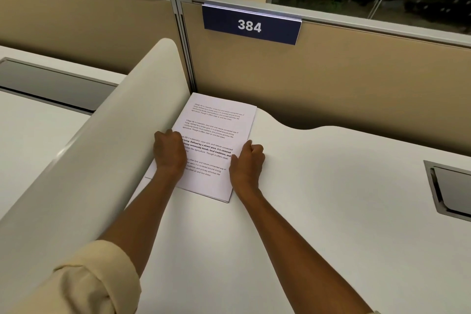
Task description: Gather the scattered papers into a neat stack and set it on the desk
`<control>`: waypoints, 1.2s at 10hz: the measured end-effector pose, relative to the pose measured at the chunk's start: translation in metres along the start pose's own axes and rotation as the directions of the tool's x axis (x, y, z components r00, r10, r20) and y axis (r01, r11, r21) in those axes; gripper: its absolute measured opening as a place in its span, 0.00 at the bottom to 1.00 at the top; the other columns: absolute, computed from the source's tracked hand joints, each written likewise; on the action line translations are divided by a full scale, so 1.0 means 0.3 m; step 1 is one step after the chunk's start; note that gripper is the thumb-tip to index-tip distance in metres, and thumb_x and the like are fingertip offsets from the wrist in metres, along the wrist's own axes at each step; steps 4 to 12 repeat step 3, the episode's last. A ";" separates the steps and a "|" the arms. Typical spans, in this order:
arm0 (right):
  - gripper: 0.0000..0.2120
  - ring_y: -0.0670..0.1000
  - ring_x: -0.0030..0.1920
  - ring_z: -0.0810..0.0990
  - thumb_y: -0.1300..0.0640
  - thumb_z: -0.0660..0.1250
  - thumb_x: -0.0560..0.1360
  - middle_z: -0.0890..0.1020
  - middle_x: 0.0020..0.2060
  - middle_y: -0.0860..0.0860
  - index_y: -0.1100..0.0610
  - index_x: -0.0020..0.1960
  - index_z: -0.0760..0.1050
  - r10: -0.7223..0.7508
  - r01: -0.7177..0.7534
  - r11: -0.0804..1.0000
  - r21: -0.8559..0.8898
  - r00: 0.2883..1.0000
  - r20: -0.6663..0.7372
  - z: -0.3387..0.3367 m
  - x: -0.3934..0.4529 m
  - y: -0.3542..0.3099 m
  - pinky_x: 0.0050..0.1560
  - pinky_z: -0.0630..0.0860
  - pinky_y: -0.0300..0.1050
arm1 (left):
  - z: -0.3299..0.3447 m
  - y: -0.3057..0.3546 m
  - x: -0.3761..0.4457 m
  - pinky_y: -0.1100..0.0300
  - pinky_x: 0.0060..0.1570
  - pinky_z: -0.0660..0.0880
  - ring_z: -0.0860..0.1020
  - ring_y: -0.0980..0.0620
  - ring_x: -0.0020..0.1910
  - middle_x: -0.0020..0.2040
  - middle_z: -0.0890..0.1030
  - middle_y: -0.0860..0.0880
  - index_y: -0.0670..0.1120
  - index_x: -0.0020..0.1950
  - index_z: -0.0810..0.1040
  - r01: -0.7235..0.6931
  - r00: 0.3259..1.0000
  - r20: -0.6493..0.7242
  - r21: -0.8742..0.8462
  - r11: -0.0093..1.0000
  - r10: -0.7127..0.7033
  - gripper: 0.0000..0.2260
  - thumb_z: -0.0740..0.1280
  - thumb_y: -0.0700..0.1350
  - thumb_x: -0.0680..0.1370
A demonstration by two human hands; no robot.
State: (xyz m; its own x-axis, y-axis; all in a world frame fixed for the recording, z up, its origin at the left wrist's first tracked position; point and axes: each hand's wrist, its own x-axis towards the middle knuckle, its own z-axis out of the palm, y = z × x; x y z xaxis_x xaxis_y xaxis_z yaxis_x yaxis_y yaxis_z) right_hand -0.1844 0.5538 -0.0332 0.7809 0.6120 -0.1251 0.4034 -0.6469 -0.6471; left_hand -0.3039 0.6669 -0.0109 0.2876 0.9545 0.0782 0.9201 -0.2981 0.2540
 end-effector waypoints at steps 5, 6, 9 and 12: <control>0.25 0.54 0.61 0.75 0.60 0.66 0.78 0.70 0.63 0.56 0.60 0.74 0.64 -0.011 0.017 0.955 0.297 1.000 -0.022 -0.061 -0.024 0.010 0.64 0.74 0.46 | 0.033 0.006 -0.012 0.48 0.65 0.69 0.72 0.34 0.61 0.62 0.75 0.32 0.30 0.66 0.69 -0.027 1.000 -0.008 -0.021 0.999 0.027 0.21 0.57 0.30 0.73; 0.25 0.54 0.61 0.75 0.60 0.66 0.78 0.70 0.63 0.56 0.60 0.74 0.64 -0.011 0.017 0.955 0.297 1.000 -0.022 -0.061 -0.024 0.010 0.64 0.74 0.46 | 0.033 0.006 -0.012 0.48 0.65 0.69 0.72 0.34 0.61 0.62 0.75 0.32 0.30 0.66 0.69 -0.027 1.000 -0.008 -0.021 0.999 0.027 0.21 0.57 0.30 0.73; 0.25 0.54 0.61 0.75 0.60 0.66 0.78 0.70 0.63 0.56 0.60 0.74 0.64 -0.011 0.017 0.955 0.297 1.000 -0.022 -0.061 -0.024 0.010 0.64 0.74 0.46 | 0.033 0.006 -0.012 0.48 0.65 0.69 0.72 0.34 0.61 0.62 0.75 0.32 0.30 0.66 0.69 -0.027 1.000 -0.008 -0.021 0.999 0.027 0.21 0.57 0.30 0.73; 0.25 0.54 0.61 0.75 0.60 0.66 0.78 0.70 0.63 0.56 0.60 0.74 0.64 -0.011 0.017 0.955 0.297 1.000 -0.022 -0.061 -0.024 0.010 0.64 0.74 0.46 | 0.033 0.006 -0.012 0.48 0.65 0.69 0.72 0.34 0.61 0.62 0.75 0.32 0.30 0.66 0.69 -0.027 1.000 -0.008 -0.021 0.999 0.027 0.21 0.57 0.30 0.73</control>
